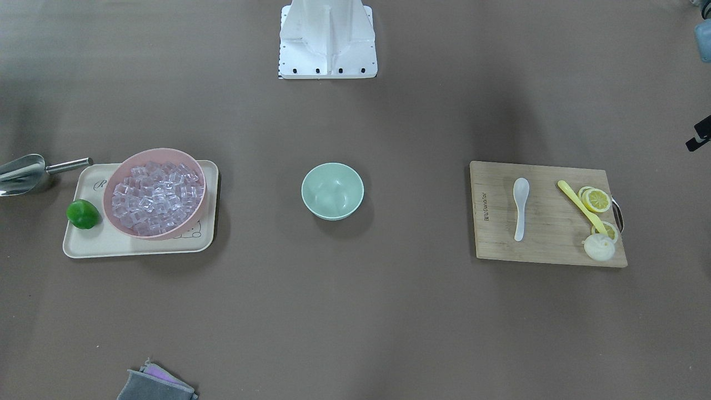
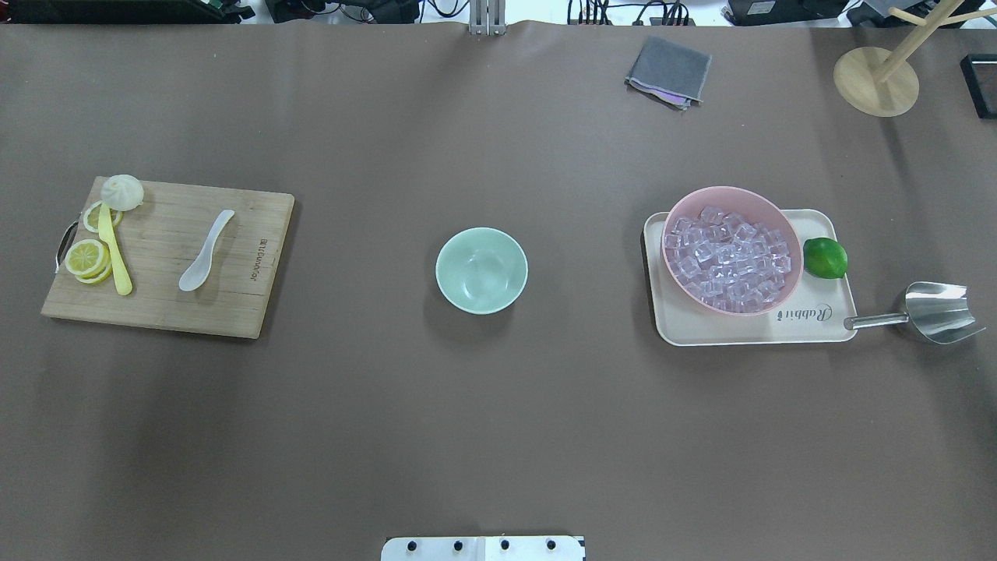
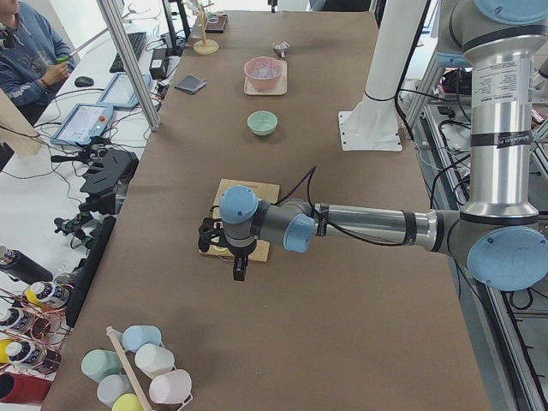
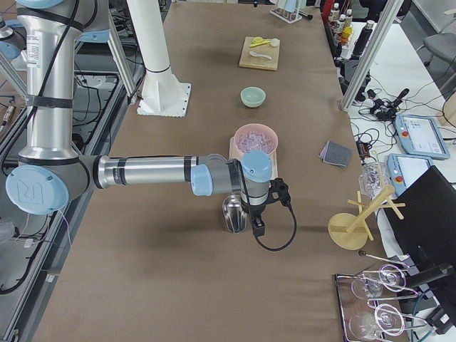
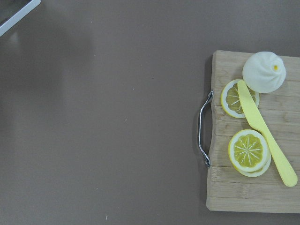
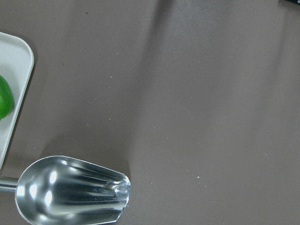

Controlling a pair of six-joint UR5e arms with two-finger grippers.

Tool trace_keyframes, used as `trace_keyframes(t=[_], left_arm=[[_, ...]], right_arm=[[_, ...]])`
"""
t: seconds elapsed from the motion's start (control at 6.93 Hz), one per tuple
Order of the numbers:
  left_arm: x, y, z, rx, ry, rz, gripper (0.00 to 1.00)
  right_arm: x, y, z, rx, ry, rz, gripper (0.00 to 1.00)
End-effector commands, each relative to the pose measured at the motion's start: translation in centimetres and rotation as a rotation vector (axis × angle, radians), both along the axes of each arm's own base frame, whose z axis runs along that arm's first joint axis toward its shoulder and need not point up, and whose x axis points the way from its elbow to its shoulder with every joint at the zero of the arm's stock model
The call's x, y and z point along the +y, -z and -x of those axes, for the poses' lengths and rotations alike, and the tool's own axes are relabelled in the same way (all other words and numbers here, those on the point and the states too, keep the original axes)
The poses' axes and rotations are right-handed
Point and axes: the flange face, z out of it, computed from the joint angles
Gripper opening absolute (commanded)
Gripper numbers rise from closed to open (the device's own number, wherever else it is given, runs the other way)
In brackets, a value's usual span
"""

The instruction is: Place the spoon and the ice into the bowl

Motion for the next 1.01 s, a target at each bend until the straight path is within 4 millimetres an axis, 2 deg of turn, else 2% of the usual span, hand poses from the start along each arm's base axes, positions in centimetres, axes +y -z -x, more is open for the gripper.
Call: trace_keyframes(t=[0.0, 0.58, 0.87], left_arm=[[0.22, -0.06, -0.02, -0.004, -0.012, -0.018, 0.98], [0.61, -0.74, 0.17, -0.015, -0.002, 0.0, 0.98], [0.66, -0.39, 0.21, -0.008, 0.0, -0.007, 0.98]], right_arm=[[0.31, -0.25, 0.03, -0.007, 0.003, 0.004, 1.0], [0.29, -0.26, 0.82, -0.008, 0.02, 0.006, 1.0], [0.28, -0.35, 0.94, -0.005, 0.024, 0.006, 1.0]])
